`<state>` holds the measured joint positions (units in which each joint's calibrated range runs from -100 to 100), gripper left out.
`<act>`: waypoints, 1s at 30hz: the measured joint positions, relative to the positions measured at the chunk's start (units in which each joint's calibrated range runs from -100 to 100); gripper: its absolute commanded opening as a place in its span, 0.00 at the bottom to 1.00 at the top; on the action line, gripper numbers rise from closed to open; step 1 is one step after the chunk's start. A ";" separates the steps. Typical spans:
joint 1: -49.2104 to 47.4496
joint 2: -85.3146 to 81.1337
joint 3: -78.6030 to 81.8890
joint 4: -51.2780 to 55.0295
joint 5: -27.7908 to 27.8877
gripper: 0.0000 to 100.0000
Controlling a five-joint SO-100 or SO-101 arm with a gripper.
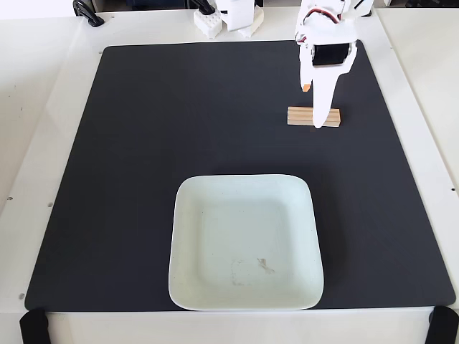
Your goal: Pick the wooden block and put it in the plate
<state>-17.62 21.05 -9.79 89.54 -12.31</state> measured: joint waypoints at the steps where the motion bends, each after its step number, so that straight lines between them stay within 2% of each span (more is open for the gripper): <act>1: -0.10 0.43 0.00 0.00 -0.52 0.33; 7: -0.87 2.13 0.70 -0.51 -2.56 0.33; 15: -2.41 2.04 8.43 -9.52 -2.61 0.33; 30: -7.15 2.21 13.44 -12.84 -3.08 0.31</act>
<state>-24.77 23.27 3.65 76.70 -15.39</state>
